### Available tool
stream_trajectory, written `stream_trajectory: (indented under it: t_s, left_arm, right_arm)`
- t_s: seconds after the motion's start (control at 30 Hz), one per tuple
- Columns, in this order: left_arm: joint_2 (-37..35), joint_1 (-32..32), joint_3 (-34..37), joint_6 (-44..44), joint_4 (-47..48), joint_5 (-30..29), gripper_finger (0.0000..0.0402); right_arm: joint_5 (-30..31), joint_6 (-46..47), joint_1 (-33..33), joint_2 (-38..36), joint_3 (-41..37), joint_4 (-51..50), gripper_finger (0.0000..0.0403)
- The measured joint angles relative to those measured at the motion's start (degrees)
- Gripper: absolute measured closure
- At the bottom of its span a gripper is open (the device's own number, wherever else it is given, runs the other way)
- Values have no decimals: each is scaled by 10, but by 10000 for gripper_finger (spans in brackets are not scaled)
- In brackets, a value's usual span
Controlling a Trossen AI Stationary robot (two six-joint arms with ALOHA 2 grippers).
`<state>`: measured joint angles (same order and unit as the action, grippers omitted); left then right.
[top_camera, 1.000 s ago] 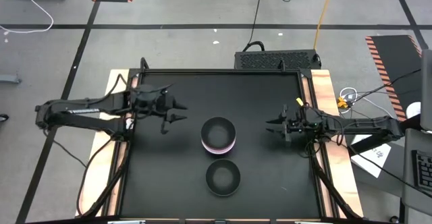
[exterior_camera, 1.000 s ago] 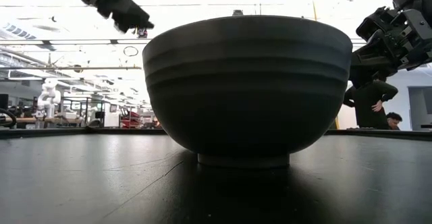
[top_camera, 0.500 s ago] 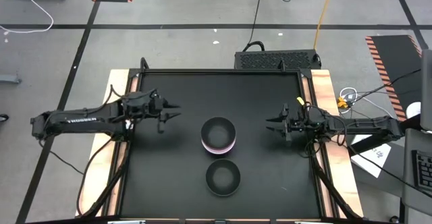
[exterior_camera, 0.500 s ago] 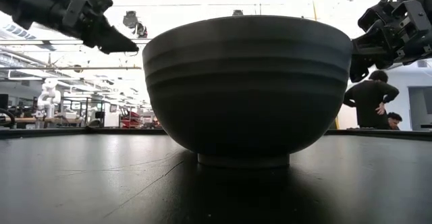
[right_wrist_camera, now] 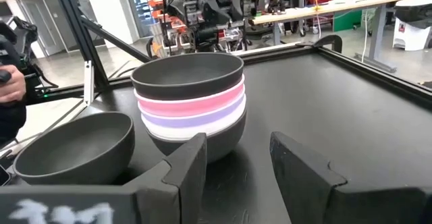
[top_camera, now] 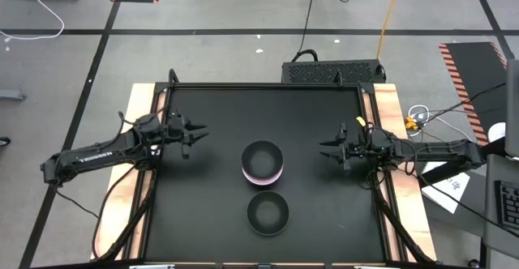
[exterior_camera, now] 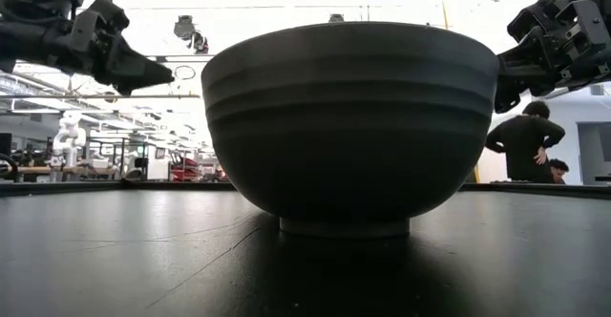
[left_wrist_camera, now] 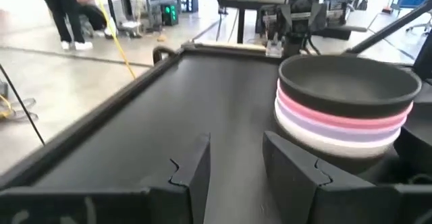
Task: Nest bowls inside each other
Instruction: Stack the black bowl on top of the black bowl
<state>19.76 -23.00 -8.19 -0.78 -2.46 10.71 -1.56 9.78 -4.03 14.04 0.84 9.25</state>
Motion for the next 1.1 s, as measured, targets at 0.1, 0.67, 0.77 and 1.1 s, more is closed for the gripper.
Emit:
stream_trajectory:
  t_s: [0.1,0.67,0.77,1.1]
  left_arm:
    - [0,-6,15,12,-6,7,266]
    - [0,-30,76,-21,-12,97,266]
    - [0,-30,76,-32,-25,144,266]
    - [0,-6,76,-111,-64,235,266]
  right_arm:
    - [0,0,0,0,0,0,248]
    - [0,0,0,0,0,0,248]
    - [0,-2,0,0,0,0,248]
    - [0,-9,0,0,0,21,248]
